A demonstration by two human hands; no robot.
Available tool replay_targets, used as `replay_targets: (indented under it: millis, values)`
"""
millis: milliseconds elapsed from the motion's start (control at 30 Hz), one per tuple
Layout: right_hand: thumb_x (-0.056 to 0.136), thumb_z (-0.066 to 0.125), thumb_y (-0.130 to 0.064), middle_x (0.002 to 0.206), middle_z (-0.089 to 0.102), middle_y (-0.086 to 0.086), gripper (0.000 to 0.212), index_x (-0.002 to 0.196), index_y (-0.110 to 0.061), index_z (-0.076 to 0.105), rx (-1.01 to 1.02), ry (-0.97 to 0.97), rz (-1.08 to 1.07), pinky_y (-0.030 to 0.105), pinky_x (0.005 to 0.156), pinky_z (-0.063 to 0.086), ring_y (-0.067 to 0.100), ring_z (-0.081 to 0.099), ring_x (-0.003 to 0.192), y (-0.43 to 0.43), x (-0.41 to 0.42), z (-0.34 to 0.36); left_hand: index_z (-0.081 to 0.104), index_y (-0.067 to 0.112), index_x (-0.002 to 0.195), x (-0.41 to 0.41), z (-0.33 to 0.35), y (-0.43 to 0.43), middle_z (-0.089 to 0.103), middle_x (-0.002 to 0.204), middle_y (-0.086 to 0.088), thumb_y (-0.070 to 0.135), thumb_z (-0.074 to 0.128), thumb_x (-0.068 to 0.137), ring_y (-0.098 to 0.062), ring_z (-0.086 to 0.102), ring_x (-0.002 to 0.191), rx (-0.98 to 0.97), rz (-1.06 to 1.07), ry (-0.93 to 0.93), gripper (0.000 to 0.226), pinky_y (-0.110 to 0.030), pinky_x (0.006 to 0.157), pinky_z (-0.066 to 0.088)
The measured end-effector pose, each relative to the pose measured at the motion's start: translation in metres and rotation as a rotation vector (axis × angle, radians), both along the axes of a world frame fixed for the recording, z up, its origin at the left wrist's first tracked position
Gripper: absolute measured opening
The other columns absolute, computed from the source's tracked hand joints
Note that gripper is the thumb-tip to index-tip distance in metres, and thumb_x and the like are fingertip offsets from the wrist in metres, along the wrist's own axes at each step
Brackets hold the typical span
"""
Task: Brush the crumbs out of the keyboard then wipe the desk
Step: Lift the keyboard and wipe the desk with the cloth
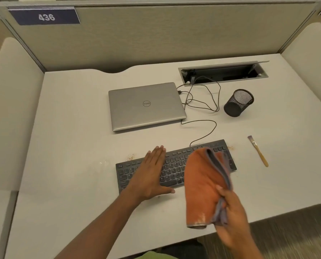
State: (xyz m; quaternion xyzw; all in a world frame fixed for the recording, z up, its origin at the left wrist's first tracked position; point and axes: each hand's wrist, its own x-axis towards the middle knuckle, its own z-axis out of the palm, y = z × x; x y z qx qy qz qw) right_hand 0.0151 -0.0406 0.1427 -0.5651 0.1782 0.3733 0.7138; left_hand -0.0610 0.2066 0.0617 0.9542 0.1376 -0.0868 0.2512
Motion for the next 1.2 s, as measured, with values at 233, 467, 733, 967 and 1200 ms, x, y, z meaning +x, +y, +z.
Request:
replay_targets:
  millis: [233,467,733,967,1200]
  values:
    - [0.103,0.056,-0.02,0.108,0.076,0.011,0.027,0.097,-0.025,0.082,-0.287,-0.223,-0.312,0.049,0.089,0.061,0.029,0.074,0.085,-0.077,0.047,0.022,-0.019,0.013,0.168,0.055,-0.006,-0.022,-0.019,0.177,-0.007,0.078,0.071,0.084,-0.024,-0.014,0.165,0.007,-0.136,0.088,0.14,-0.034,0.129,-0.016]
    - [0.11,0.044,-0.012,0.071,0.064,0.03,0.023,0.123,-0.007,0.062,-0.695,-0.385,-0.041,0.032,0.041,0.051,0.032,0.056,0.054,-0.11,0.075,-0.008,-0.018,0.018,0.169,0.067,-0.011,-0.025,0.001,0.178,-0.011,0.082,0.072,0.077,-0.031,0.005,0.163,0.069,-0.139,0.113,0.144,-0.038,0.13,-0.005]
    - [0.107,0.048,-0.017,0.07,0.069,0.009,0.016,0.113,-0.015,0.063,-0.793,-0.642,0.23,0.036,0.039,0.055,0.02,0.066,0.045,-0.108,0.093,-0.039,-0.018,0.02,0.168,0.074,-0.007,-0.028,0.018,0.165,-0.015,0.083,0.068,0.071,-0.032,0.021,0.152,0.126,-0.16,0.138,0.144,-0.046,0.132,0.018]
    - [0.104,0.02,-0.054,0.171,0.01,-0.022,0.062,0.163,-0.047,0.001,-0.815,-0.883,0.399,0.06,0.126,0.021,0.03,0.023,0.157,-0.113,0.092,-0.12,-0.017,0.021,0.168,0.073,0.026,-0.003,0.02,0.161,-0.008,0.085,0.065,0.07,-0.025,0.025,0.144,0.115,-0.115,0.115,0.142,-0.04,0.127,0.025]
    - [0.104,0.017,-0.041,0.173,0.004,0.008,0.069,0.165,-0.011,0.008,-0.983,-0.953,0.397,0.048,0.13,0.003,0.019,-0.006,0.161,-0.052,0.123,-0.127,-0.014,0.022,0.169,0.087,0.08,0.033,0.024,0.166,-0.011,0.087,0.059,0.059,-0.028,0.029,0.144,0.137,-0.026,0.077,0.148,-0.046,0.12,0.037]
